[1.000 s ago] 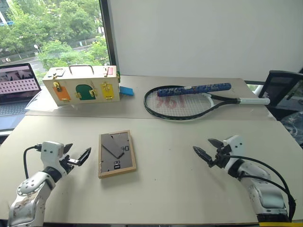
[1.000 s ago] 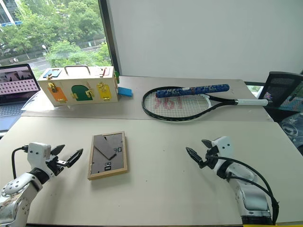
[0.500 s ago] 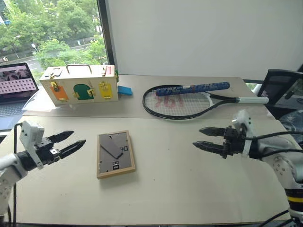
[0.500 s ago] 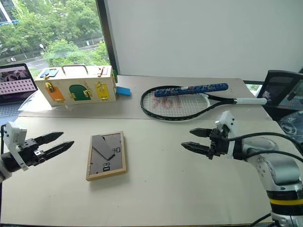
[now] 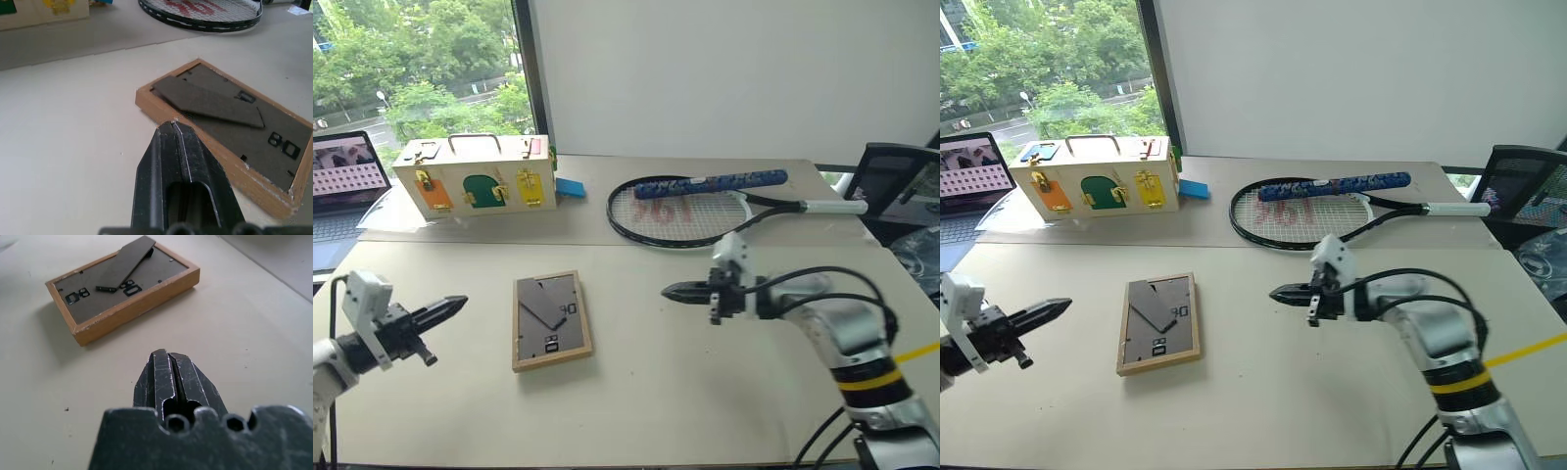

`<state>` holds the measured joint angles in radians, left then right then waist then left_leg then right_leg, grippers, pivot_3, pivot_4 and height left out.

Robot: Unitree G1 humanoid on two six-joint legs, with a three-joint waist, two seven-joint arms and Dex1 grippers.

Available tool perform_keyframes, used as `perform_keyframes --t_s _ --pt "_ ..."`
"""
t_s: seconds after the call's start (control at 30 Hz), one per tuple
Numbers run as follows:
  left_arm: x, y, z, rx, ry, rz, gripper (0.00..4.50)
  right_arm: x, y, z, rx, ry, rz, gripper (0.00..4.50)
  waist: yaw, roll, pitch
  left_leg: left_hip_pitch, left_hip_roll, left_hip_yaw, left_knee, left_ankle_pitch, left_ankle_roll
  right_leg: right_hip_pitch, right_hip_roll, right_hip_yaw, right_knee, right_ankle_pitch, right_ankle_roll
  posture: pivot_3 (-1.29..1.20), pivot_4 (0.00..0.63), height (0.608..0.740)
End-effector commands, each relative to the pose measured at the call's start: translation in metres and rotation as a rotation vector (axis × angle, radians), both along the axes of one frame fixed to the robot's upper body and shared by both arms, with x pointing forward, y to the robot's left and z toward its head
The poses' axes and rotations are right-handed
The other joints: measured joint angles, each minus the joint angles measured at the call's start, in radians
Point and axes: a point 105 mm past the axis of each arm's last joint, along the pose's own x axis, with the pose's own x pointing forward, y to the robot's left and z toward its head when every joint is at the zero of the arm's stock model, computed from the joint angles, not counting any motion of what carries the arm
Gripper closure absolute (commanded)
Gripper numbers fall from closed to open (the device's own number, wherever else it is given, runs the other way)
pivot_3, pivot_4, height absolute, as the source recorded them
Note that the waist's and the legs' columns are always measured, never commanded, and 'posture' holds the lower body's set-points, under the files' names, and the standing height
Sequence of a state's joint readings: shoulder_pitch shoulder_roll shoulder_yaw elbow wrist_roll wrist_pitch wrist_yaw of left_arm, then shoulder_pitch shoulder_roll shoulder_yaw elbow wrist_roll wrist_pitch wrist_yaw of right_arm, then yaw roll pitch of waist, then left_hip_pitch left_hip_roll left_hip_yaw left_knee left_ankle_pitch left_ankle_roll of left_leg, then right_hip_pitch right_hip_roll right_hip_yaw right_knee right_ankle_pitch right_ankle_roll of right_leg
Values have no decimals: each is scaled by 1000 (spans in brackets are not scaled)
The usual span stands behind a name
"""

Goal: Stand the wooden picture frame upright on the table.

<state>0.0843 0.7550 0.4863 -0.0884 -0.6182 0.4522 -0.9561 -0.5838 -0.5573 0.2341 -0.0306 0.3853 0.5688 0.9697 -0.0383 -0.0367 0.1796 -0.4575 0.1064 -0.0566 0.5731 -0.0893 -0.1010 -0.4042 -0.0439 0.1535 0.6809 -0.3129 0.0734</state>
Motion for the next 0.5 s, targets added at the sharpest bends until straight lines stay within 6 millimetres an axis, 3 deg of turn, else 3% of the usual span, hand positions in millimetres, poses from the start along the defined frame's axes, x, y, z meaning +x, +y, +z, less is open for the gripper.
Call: perform_keyframes --t_s 0.03,0.2,0.33,0.5 --pt "6 -18 -9 42 -15 -44 4500 5 9 0 -19 -59 16 4454 8 0 0 -1 0 0 1 0 0 0 0 -1 0 0 0 0 150 710" --pt "18 -33 -22 52 -7 -80 4500 8 31 -11 -15 -53 50 4454 11 -1 0 0 0 0 1 0 0 0 0 -1 1 0 0 0 150 710" --pt "33 -63 -36 55 -1 -157 4500 4 59 -27 -2 -2 120 4454 10 0 -1 0 0 0 1 0 0 1 0 -1 1 0 0 0 150 710" --pt "44 -80 -38 62 -11 -213 4500 -7 56 -44 -56 38 145 4454 24 0 -1 0 0 -1 1 0 0 1 0 -2 1 0 0 0 150 710"
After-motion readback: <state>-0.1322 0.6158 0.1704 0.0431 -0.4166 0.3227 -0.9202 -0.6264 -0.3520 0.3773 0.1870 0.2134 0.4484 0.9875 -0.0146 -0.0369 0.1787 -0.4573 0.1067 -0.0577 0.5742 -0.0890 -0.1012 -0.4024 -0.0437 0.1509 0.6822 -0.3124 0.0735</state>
